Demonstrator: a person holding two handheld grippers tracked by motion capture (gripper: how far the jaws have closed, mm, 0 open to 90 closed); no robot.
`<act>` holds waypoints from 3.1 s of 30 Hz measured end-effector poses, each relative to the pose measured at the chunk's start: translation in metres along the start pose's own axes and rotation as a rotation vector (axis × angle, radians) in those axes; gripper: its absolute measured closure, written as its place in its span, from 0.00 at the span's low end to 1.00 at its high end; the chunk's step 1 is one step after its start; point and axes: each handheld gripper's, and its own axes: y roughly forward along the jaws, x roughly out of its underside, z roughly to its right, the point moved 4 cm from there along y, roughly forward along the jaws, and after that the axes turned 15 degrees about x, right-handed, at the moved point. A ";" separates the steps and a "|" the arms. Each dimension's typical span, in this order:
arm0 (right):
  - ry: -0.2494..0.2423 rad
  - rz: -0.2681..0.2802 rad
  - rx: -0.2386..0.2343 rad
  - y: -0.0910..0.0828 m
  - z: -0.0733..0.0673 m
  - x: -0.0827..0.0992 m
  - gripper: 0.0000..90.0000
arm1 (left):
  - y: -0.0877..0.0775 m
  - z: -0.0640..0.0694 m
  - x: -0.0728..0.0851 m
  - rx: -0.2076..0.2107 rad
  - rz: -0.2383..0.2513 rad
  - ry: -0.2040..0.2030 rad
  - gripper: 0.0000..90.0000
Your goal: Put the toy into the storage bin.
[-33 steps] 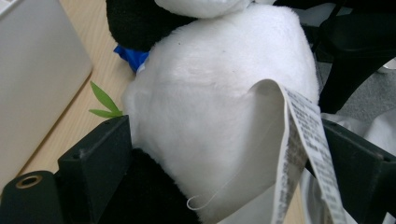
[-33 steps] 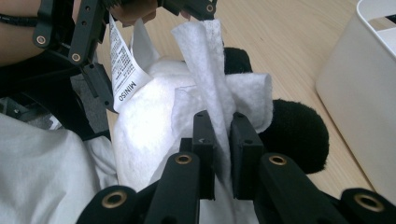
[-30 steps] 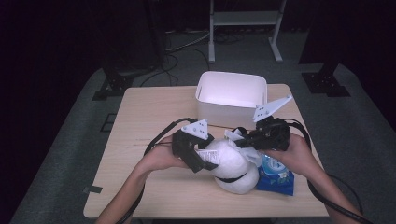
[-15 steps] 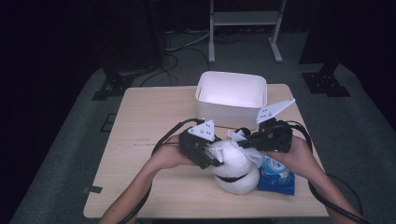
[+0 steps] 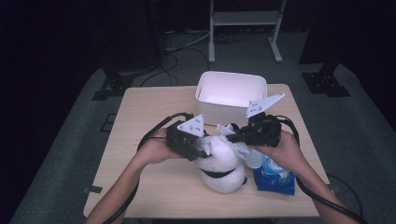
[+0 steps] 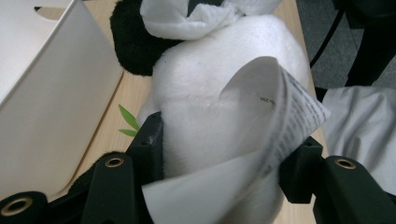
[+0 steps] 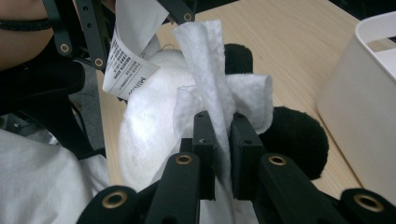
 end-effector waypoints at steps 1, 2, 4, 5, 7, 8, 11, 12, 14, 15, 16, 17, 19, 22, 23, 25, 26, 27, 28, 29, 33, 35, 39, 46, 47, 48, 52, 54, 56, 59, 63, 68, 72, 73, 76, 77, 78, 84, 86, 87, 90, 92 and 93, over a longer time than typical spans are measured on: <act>-0.001 0.000 -0.012 0.003 -0.001 -0.001 0.91 | -0.001 0.001 0.001 0.002 -0.005 -0.002 0.48; 0.001 -0.004 -0.022 0.005 -0.002 -0.001 0.91 | -0.001 0.002 0.001 0.004 -0.011 -0.003 0.48; 0.002 -0.012 -0.038 0.007 -0.002 -0.003 0.91 | -0.001 0.005 0.002 0.006 -0.015 0.000 0.47; 0.001 -0.012 -0.042 0.008 -0.003 -0.005 0.91 | -0.001 0.006 0.002 0.009 -0.011 0.000 0.46; -0.008 -0.010 -0.047 0.009 -0.005 -0.010 0.91 | 0.001 0.007 0.001 0.018 0.003 0.010 0.45; -0.014 -0.012 -0.046 0.009 -0.008 -0.015 0.91 | 0.003 0.009 -0.001 0.023 0.008 0.016 0.45; -0.052 -0.016 -0.060 0.015 -0.016 -0.023 0.91 | 0.006 0.012 -0.005 0.030 -0.008 0.031 0.43; -0.069 -0.028 -0.057 0.017 -0.018 -0.023 0.91 | 0.006 0.012 -0.005 0.031 -0.004 0.023 0.41; -0.061 -0.032 -0.065 0.018 -0.017 -0.021 0.91 | 0.006 0.010 -0.004 0.044 0.020 0.006 0.38; -0.050 -0.033 -0.072 0.018 -0.016 -0.019 0.91 | 0.007 0.010 -0.004 0.049 0.035 -0.001 0.36; -0.040 -0.036 -0.076 0.017 -0.015 -0.016 0.91 | 0.008 0.010 -0.004 0.054 0.046 -0.009 0.34; -0.033 -0.039 -0.076 0.017 -0.014 -0.013 0.91 | 0.009 0.009 -0.005 0.062 0.055 -0.018 0.32; -0.022 -0.039 -0.080 0.016 -0.012 -0.008 0.91 | 0.009 0.009 -0.006 0.067 0.070 -0.023 0.29; -0.012 -0.045 -0.080 0.012 -0.010 -0.003 0.91 | 0.008 0.009 -0.010 0.076 0.084 -0.029 0.26; -0.010 -0.047 -0.078 0.011 -0.010 -0.001 0.91 | 0.006 0.010 -0.010 0.073 0.089 -0.030 0.26; -0.010 -0.054 -0.073 0.007 -0.008 0.002 0.91 | 0.003 0.010 -0.011 0.070 0.103 -0.039 0.24; -0.008 -0.055 -0.067 0.006 -0.007 0.004 0.91 | 0.001 0.010 -0.010 0.060 0.107 -0.046 0.23; -0.004 -0.057 -0.060 0.004 -0.006 0.007 0.91 | -0.001 0.009 -0.010 0.060 0.112 -0.051 0.22; 0.002 -0.056 -0.059 0.002 -0.004 0.009 0.91 | -0.001 0.009 -0.008 0.065 0.124 -0.059 0.22; 0.015 -0.052 -0.064 0.000 -0.002 0.012 0.91 | -0.001 0.009 -0.007 0.063 0.128 -0.065 0.22; 0.023 -0.053 -0.059 -0.005 0.001 0.018 0.91 | 0.001 0.007 -0.003 0.066 0.141 -0.080 0.21; 0.026 -0.053 -0.056 -0.007 0.002 0.021 0.91 | 0.003 0.006 0.001 0.074 0.152 -0.092 0.20; 0.032 -0.055 -0.053 -0.011 0.005 0.026 0.91 | 0.009 0.004 0.008 0.089 0.175 -0.126 0.18; 0.045 -0.055 -0.058 -0.016 0.007 0.034 0.91 | 0.026 -0.001 0.020 0.133 0.193 -0.172 0.15; 0.047 -0.055 -0.058 -0.016 0.007 0.036 0.91 | 0.030 -0.001 0.021 0.149 0.201 -0.184 0.14; 0.048 -0.058 -0.059 -0.017 0.007 0.037 0.91 | 0.033 -0.002 0.023 0.161 0.203 -0.189 0.14; 0.050 -0.061 -0.065 -0.020 0.008 0.041 0.91 | 0.050 -0.005 0.026 0.219 0.217 -0.210 0.12; 0.051 -0.059 -0.069 -0.021 0.008 0.042 0.91 | 0.057 -0.007 0.025 0.245 0.242 -0.214 0.11; 0.054 -0.059 -0.071 -0.021 0.008 0.043 0.91 | 0.060 -0.009 0.024 0.259 0.274 -0.196 0.14; 0.058 -0.044 -0.068 -0.024 0.009 0.044 0.91 | 0.056 -0.009 0.022 0.254 0.302 -0.172 0.29; 0.058 -0.013 -0.073 -0.023 0.008 0.039 0.91 | 0.048 -0.008 0.020 0.226 0.290 -0.163 0.35; 0.051 0.006 -0.070 -0.015 0.007 0.034 0.91 | 0.025 -0.007 0.024 0.162 0.261 -0.143 0.37; 0.052 0.005 -0.085 0.003 0.004 0.032 0.91 | 0.009 -0.005 0.031 0.114 0.210 -0.149 0.37; 0.058 -0.002 -0.096 0.009 0.003 0.032 0.91 | 0.008 -0.005 0.033 0.110 0.194 -0.157 0.37; 0.059 -0.054 -0.116 0.030 0.000 0.039 0.91 | 0.011 -0.004 0.042 0.102 0.145 -0.177 0.36; 0.060 -0.069 -0.115 0.033 0.001 0.041 0.91 | 0.013 -0.004 0.043 0.101 0.141 -0.178 0.36; 0.061 -0.073 -0.116 0.035 0.002 0.042 0.91 | 0.014 -0.004 0.043 0.099 0.138 -0.174 0.35; 0.074 -0.066 -0.100 0.027 0.007 0.042 0.91 | 0.026 -0.002 0.037 0.123 0.133 -0.147 0.35; 0.070 -0.052 -0.098 0.024 0.007 0.038 0.91 | 0.032 -0.001 0.033 0.128 0.124 -0.136 0.34; 0.065 -0.051 -0.094 0.023 0.006 0.036 0.91 | 0.034 -0.001 0.031 0.128 0.113 -0.133 0.34; 0.056 -0.040 -0.083 0.021 0.006 0.033 0.91 | 0.039 -0.003 0.028 0.125 0.107 -0.138 0.33; 0.062 -0.014 -0.094 0.016 0.005 0.029 0.91 | 0.044 -0.004 0.025 0.134 0.096 -0.137 0.32; 0.062 -0.004 -0.102 0.015 0.003 0.027 0.91 | 0.048 -0.005 0.023 0.140 0.092 -0.137 0.32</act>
